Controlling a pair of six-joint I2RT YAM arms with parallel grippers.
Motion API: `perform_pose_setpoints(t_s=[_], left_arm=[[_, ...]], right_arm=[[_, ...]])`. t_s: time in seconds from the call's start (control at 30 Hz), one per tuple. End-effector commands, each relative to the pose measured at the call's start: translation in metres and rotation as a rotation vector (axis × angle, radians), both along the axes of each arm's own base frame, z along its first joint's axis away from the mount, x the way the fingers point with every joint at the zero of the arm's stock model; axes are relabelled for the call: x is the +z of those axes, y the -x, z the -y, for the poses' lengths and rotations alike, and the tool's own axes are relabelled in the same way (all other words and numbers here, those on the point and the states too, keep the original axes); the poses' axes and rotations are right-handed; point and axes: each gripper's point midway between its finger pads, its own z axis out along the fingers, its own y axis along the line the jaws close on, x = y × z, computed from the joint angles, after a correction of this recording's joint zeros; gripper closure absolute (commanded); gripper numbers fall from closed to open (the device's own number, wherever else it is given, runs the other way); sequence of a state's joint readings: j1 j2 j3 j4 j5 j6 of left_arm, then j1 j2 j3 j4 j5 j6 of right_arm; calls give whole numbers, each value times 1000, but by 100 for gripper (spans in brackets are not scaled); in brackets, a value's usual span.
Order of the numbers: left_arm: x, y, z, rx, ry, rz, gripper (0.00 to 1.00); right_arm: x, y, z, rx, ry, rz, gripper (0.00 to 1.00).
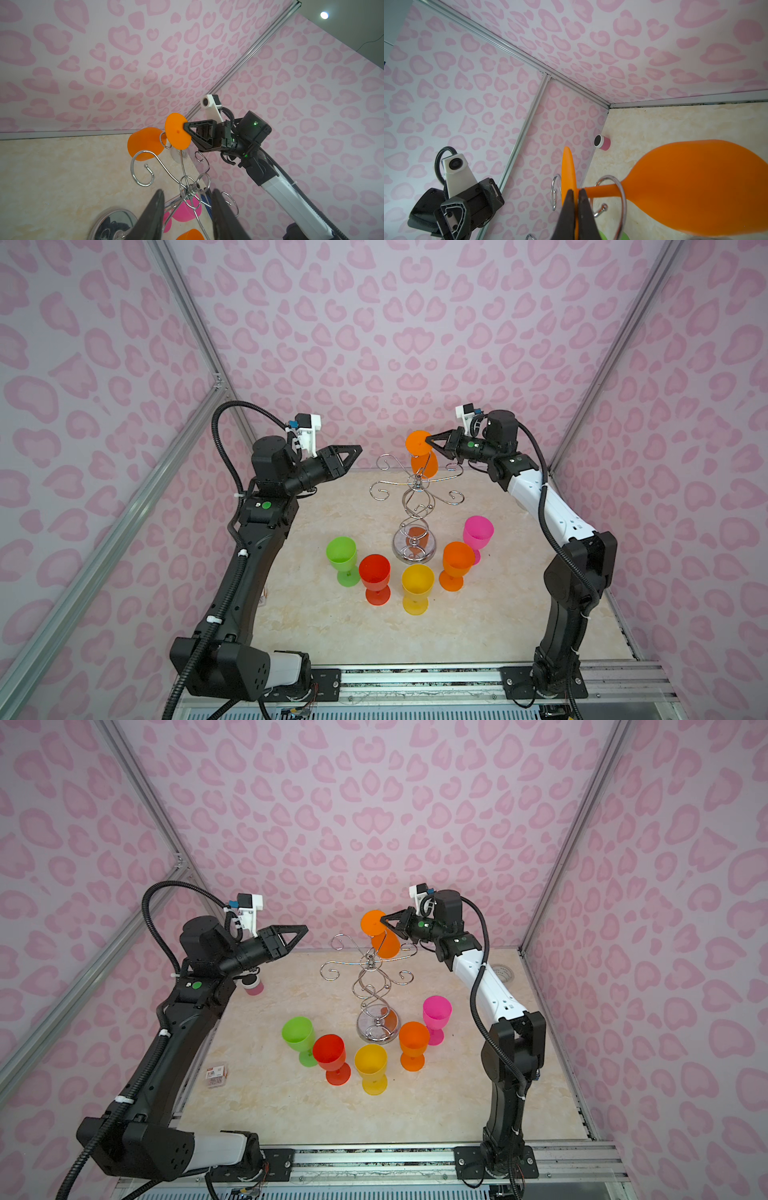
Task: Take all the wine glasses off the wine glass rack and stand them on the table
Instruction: 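Lift the top orange glass off the rack with the right gripper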
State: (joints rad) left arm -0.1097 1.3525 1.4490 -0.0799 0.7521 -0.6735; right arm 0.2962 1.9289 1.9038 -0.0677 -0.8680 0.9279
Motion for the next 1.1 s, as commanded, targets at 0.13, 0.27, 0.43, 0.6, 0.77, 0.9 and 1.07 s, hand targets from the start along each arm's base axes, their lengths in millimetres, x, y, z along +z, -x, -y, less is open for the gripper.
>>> perform_pose_setpoints(t_s=[0.13,0.27,0.43,0.6,0.77,0.9,1.07], left_arm=[[8,1,1,-12,2,39,60],[9,2,1,-15,3,40,60],[8,2,2,-16,2,41,60],[9,3,1,-16,2,42,60],[9,3,2,-17,1,42,60],[9,4,2,-17,1,43,60],[9,5,2,-19,-1,45,60]], right_arm=[[19,8,5,2,-26,84,100],[17,11,8,-4,-11,83,100],[15,13,12,-11,-8,78,100],[17,23,10,7,-10,79,100],[18,36,0,39,0,78,100],[17,43,-7,58,4,73,100],[14,49,-13,70,0,69,100]])
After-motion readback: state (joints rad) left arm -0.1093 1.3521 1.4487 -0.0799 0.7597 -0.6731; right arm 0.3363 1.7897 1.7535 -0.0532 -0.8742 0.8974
